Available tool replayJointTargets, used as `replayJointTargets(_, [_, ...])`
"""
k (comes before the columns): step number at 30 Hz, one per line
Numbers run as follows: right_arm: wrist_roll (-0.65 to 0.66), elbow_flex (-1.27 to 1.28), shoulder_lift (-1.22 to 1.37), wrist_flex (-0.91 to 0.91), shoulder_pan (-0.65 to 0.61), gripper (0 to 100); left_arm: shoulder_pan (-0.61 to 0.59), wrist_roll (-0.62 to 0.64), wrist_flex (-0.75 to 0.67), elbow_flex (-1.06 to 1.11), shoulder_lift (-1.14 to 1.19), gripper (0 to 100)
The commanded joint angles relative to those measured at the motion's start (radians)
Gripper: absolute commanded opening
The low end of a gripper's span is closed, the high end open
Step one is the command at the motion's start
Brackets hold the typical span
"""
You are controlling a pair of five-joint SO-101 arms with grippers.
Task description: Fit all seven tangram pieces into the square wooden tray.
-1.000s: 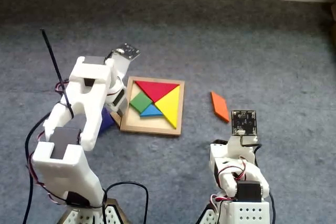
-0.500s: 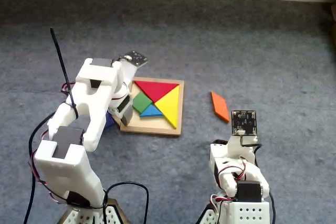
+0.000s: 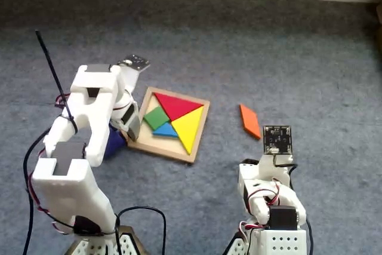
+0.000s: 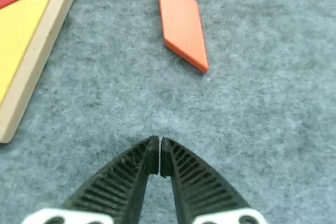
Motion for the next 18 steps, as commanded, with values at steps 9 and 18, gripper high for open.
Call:
replayJointTargets(9, [-0.005,0.111,-0.021,-0.001,0.012,2.6,0.024,-0.006,0.009,-0.030,-0.005,17])
replayJointTargets(18, [-0.005,0.111,-0.021,-0.001,0.012,2.6,0.176,-0.006,0.017,0.038,-0.008,13])
